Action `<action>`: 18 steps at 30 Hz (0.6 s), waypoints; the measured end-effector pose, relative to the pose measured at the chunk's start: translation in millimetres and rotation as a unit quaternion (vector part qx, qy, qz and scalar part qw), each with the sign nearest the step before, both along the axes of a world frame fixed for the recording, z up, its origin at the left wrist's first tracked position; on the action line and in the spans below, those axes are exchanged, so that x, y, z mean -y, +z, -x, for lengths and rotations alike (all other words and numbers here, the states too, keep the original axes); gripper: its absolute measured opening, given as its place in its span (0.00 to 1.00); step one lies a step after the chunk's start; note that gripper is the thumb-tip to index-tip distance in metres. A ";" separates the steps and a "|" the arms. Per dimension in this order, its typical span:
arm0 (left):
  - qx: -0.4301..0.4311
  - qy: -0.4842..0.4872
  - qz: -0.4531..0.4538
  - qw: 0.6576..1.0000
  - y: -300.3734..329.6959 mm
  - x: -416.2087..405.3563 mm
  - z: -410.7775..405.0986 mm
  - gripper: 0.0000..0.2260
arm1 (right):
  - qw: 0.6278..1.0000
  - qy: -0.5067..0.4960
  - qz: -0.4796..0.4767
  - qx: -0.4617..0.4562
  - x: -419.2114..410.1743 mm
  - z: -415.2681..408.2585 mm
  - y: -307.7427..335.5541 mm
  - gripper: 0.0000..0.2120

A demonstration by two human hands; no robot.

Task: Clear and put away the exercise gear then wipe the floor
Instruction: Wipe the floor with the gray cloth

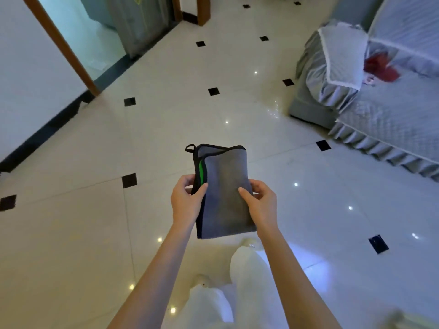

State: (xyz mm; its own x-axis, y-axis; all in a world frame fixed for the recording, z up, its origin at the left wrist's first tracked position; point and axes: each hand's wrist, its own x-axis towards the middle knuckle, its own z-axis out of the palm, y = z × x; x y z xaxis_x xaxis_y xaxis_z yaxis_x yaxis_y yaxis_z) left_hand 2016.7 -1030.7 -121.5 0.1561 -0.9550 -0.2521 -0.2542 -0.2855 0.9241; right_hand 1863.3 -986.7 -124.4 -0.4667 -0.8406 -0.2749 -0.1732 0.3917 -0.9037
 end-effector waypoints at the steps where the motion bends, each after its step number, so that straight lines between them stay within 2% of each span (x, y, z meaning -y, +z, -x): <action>1: 0.003 -0.017 -0.001 1.000 -0.6 -1.7 11.4 0.08 | 1.000 -0.019 -0.003 -0.002 -7.2 8.4 -0.3 0.10; 9: 0.037 -0.177 -0.008 0.984 -6.5 -8.8 122.4 0.10 | 0.983 -0.183 -0.024 0.009 -60.5 93.5 -0.6 0.11; 14: 0.015 -0.268 -0.037 0.962 -7.0 -19.9 205.8 0.09 | 0.959 -0.280 -0.022 0.026 -97.8 158.8 4.7 0.08; 18: -0.010 -0.333 -0.044 0.942 -2.5 -31.9 271.9 0.09 | 0.937 -0.347 -0.012 0.048 -127.4 211.7 10.3 0.10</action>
